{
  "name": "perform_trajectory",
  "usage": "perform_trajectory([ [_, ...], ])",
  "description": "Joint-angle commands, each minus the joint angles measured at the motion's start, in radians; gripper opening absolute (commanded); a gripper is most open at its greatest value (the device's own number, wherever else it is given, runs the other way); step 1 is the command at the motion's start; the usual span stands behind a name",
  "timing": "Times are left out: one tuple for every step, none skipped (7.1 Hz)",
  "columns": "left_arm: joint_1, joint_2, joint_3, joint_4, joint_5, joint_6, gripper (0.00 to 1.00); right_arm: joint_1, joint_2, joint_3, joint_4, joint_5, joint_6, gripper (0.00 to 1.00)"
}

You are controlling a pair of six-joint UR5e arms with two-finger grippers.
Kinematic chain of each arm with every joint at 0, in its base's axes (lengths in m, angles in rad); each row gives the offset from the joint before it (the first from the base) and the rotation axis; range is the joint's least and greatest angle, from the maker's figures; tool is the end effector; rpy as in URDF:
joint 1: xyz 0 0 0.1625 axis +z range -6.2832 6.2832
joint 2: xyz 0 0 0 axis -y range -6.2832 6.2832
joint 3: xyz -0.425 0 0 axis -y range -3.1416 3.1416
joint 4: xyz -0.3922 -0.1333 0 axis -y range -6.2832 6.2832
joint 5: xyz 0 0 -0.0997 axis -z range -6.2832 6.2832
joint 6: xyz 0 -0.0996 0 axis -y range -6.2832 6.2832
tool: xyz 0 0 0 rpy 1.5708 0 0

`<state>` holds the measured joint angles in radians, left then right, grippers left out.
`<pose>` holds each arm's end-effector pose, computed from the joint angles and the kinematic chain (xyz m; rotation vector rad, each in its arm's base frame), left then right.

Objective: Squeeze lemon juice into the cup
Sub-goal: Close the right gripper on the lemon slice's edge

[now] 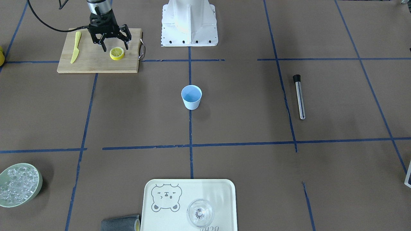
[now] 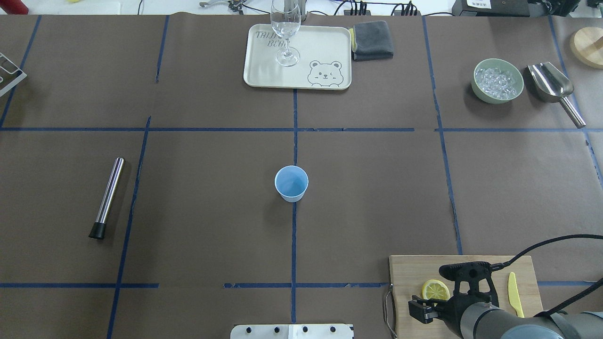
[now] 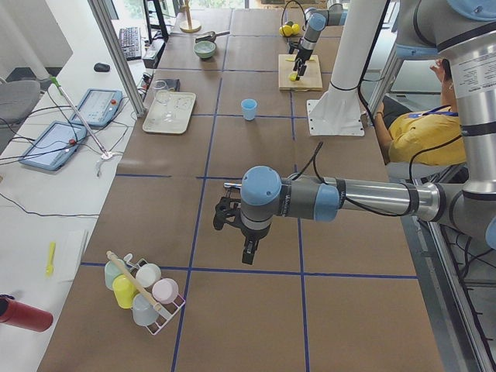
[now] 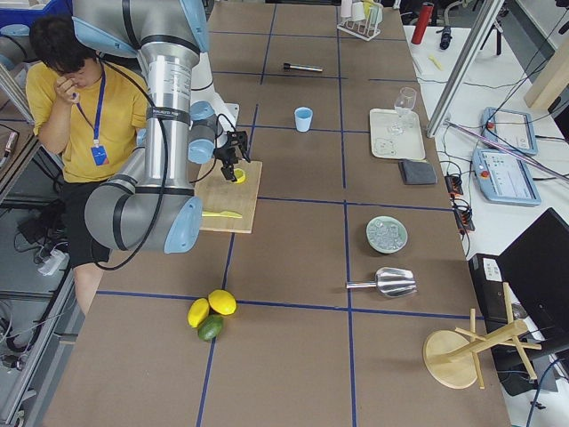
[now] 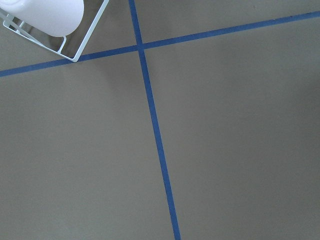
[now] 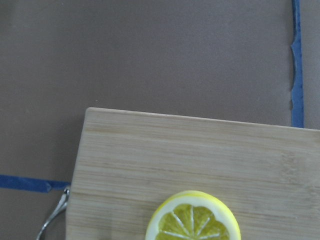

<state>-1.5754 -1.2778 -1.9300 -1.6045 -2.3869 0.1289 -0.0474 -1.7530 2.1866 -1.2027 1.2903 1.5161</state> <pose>-0.0625 -0.3743 0.6014 0.1486 0.8081 0.1580 -0.4242 -0.1409 0.4106 0.2680 -0.7949 0.0164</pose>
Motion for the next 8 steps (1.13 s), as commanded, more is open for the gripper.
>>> perform_trajectory([
  [0.000, 0.000, 0.000, 0.000, 0.000, 0.000, 1.00, 0.009, 0.009, -0.014, 0.000, -0.002, -0.014, 0.96],
  [0.000, 0.000, 0.000, 0.000, 0.000, 0.000, 1.00, 0.017, 0.009, -0.022, 0.000, 0.000, -0.017, 0.93],
  [0.000, 0.000, 0.000, 0.000, 0.000, 0.000, 1.00, 0.021, 0.009, -0.022, -0.001, -0.002, -0.033, 0.90],
  [0.000, 0.000, 0.000, 0.000, 0.000, 0.000, 1.00, 0.024, 0.009, -0.024, -0.002, -0.002, -0.045, 0.89],
  [0.000, 0.000, 0.000, 0.000, 0.000, 0.000, 1.00, 0.027, 0.009, -0.027, -0.002, -0.002, -0.053, 0.88],
  [0.000, 0.000, 0.000, 0.000, 0.000, 0.000, 1.00, 0.029, 0.009, -0.028, -0.002, -0.002, -0.056, 0.85],
  [0.000, 0.000, -0.001, 0.000, 0.000, 0.000, 1.00, 0.032, 0.006, -0.028, -0.003, -0.002, -0.056, 0.80],
  [0.000, 0.000, -0.001, 0.000, 0.000, 0.000, 1.00, 0.035, 0.006, -0.028, -0.006, 0.000, -0.059, 0.78],
])
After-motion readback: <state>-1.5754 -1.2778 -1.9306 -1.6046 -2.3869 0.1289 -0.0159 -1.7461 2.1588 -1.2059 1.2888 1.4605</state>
